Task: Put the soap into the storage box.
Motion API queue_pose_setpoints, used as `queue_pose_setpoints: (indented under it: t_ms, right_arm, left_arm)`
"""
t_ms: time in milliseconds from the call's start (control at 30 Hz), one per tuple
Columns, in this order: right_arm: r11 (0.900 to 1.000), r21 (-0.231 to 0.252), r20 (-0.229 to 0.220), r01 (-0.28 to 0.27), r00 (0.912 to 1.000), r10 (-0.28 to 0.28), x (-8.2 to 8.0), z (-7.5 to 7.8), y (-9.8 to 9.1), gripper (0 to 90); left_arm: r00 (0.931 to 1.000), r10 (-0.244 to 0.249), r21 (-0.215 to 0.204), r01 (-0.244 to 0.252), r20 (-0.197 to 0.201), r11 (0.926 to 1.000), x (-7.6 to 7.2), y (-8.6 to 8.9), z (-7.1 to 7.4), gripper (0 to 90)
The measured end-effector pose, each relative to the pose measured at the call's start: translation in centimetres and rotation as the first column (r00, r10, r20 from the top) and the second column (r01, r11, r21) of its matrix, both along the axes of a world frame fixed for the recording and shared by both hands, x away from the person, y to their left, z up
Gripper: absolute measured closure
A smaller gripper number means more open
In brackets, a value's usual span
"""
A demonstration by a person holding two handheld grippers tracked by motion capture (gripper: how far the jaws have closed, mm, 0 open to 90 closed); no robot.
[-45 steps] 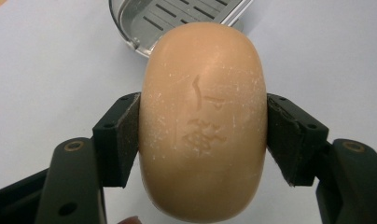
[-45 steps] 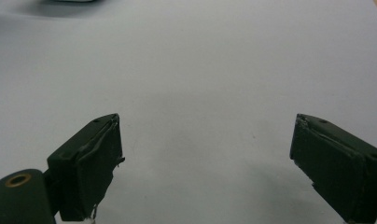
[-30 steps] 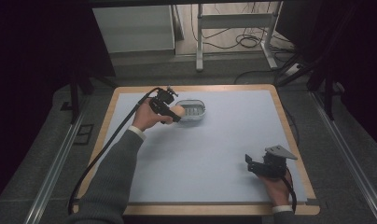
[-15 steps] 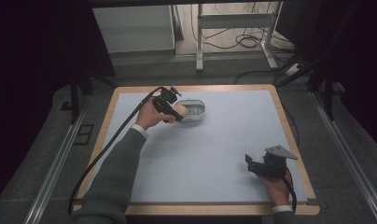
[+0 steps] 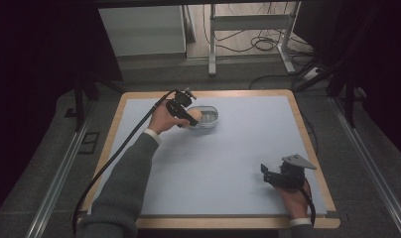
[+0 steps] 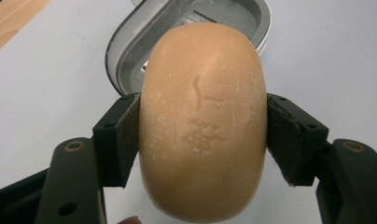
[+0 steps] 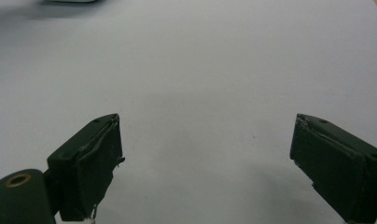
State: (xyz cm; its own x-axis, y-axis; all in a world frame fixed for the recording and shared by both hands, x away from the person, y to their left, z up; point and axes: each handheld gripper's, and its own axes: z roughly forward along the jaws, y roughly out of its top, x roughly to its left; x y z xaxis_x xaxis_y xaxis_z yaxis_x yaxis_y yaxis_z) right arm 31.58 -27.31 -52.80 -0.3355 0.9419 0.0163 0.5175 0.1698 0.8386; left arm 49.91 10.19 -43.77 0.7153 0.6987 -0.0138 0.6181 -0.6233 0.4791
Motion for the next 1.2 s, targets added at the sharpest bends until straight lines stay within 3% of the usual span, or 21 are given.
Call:
queue_pose_setpoints:
  t_ms: [467,1200]
  right_arm:
    - [1.0000,0.005,-0.002,0.002,1.0000,-0.002,0.0,0.0,0.0,9.4]
    - [1.0000,0.008,-0.001,0.001,1.0000,-0.001,0.0,0.0,-0.1,9.4]
  left_arm:
    - [0.9997,-0.022,0.008,0.022,-0.007,0.9997,2.1,-1.1,-0.3,32.4]
    - [0.9990,-0.041,0.007,0.041,-0.018,0.9991,4.0,-2.9,-1.4,32.3]
